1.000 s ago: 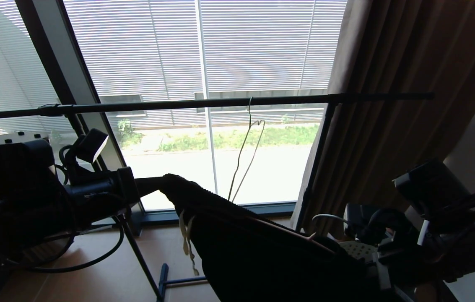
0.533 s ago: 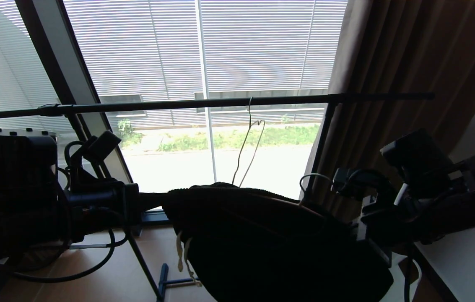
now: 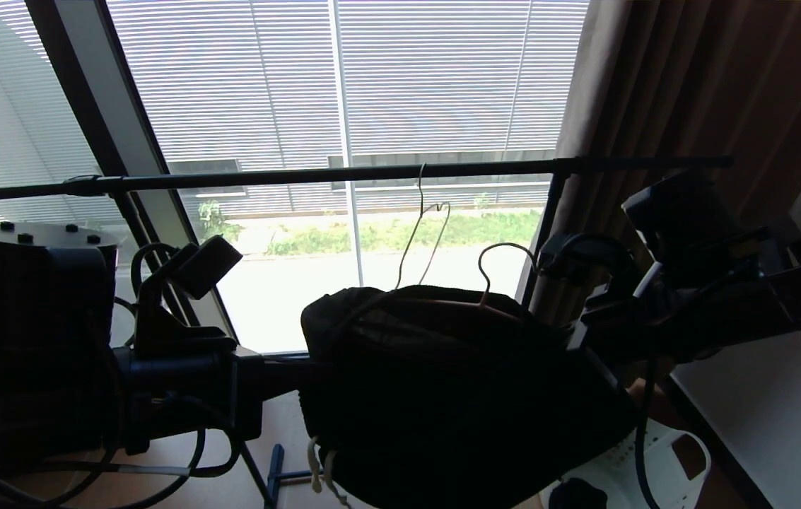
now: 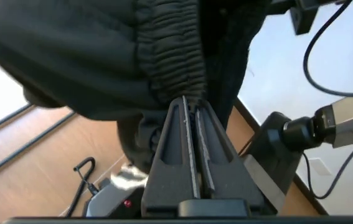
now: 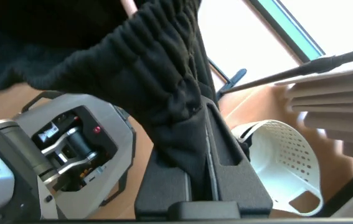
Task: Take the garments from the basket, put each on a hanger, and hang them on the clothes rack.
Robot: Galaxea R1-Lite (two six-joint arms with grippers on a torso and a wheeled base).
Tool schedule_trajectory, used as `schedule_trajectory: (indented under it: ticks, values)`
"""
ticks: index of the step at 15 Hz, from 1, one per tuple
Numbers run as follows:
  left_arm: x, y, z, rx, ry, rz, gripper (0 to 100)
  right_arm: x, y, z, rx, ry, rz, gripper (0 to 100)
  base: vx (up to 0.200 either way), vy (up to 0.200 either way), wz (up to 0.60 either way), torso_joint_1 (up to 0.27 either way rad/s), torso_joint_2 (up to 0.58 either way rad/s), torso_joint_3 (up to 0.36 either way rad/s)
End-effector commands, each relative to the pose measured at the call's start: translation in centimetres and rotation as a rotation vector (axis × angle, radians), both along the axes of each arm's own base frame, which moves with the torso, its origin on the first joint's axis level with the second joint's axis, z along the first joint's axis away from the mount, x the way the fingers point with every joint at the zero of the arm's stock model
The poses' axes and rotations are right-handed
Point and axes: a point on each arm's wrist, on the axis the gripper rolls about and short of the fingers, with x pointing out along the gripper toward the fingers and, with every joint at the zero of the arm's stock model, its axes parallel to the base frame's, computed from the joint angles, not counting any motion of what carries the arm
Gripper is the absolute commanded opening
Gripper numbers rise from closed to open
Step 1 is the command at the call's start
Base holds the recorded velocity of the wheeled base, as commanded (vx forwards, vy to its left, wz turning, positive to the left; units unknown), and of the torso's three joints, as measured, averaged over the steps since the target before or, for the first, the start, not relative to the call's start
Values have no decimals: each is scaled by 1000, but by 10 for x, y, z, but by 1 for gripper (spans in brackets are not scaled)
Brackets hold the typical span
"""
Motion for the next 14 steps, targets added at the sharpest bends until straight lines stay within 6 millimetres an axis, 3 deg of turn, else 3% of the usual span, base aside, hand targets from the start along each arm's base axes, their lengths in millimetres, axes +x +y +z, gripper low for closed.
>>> schedule_trajectory:
  ticks: [1, 4, 8, 11, 14]
  values:
    - [1, -11, 8, -3, -30, -10, 0, -5, 11, -3, -26, -3, 23, 0, 0, 0, 0, 0, 0, 0]
    - [9, -9, 22, -28, -74, 19, 0, -8, 16, -16, -98, 11, 15, 0, 0, 0, 0, 0, 0, 0]
    - [30, 7, 36, -40, -107, 120, 0, -12, 15, -36, -196, 39, 23, 0, 0, 0, 0, 0, 0, 0]
    - [33, 11, 49, -36, -101, 138, 0, -13, 13, -40, -218, 45, 17, 0, 0, 0, 0, 0, 0, 0]
    - [22, 1, 28, 12, -23, 80, 0, -11, 13, -26, -148, -55, -11, 0, 0, 0, 0, 0, 0, 0]
